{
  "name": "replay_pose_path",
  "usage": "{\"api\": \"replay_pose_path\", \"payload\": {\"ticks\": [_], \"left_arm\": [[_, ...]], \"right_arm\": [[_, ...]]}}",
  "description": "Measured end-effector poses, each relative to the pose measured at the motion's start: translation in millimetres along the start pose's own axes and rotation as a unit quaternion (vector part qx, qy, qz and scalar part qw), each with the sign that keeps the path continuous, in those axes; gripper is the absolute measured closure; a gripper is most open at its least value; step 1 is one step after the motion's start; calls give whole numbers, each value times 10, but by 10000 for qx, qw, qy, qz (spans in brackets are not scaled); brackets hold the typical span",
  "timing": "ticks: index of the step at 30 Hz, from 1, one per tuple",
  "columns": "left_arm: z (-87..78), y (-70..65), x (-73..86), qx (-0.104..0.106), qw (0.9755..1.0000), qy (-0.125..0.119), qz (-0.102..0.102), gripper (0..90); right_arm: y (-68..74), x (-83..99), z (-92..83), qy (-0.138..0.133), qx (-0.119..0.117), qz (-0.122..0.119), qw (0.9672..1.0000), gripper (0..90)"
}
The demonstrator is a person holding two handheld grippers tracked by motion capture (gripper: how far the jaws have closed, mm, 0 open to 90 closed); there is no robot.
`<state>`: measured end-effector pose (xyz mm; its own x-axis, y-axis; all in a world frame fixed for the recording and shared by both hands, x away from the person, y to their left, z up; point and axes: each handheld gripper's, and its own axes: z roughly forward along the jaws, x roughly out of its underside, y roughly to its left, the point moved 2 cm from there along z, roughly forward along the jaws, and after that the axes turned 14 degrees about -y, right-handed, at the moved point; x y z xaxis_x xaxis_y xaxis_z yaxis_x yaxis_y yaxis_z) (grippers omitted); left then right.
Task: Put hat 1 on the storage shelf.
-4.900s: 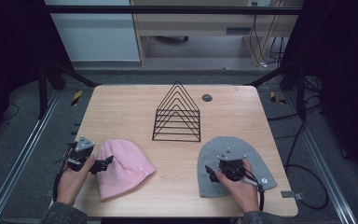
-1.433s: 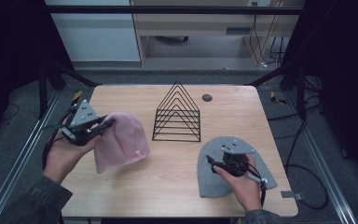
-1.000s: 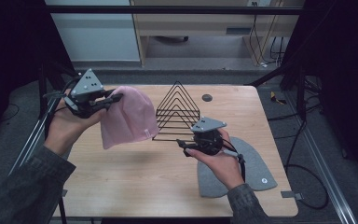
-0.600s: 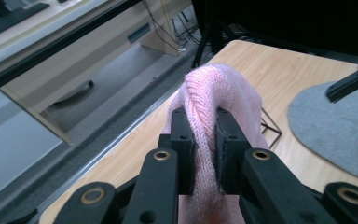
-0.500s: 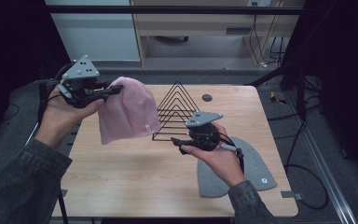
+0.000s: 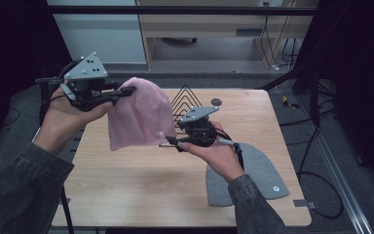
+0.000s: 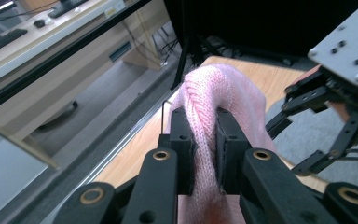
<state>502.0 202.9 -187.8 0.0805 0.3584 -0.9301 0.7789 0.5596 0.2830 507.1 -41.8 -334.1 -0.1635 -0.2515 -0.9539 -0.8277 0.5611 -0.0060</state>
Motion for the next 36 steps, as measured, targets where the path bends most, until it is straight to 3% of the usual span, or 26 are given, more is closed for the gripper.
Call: {"api": "replay_pose_path", "payload": {"ticks": [5,6,7,8,12,19,22,29,36], "left_arm": [[50,72,-63,96,9998,-136,-72,799],[91,111,-91,105,9997,-181,-95,799],[91,111,-91,105,9997,-181,-95,799],[111,133,-105,97,9998,-182,-86,798],[235,287,-149,24,9996,-229,-160,797],[500,485,-170,50,9991,-284,-295,794],[605,529,-203,108,9992,-282,-264,793],[894,607,-281,259,9989,-306,-234,792],[1079,597,-368,376,9988,-291,-109,788]], "right_arm": [[-105,-77,40,-65,-279,164,9995,484],[-172,-121,63,-105,-388,226,9989,552],[-172,-121,63,-105,-388,226,9989,552],[-240,-180,73,-160,-430,237,9987,638],[-365,-297,40,-190,-418,170,9988,781],[-563,-403,-15,-96,-213,12,9997,798],[-646,-419,-38,-116,-131,-4,9998,801],[-893,-406,-79,-141,130,56,9998,810],[-1053,-403,-160,-167,354,69,9992,810]]}}
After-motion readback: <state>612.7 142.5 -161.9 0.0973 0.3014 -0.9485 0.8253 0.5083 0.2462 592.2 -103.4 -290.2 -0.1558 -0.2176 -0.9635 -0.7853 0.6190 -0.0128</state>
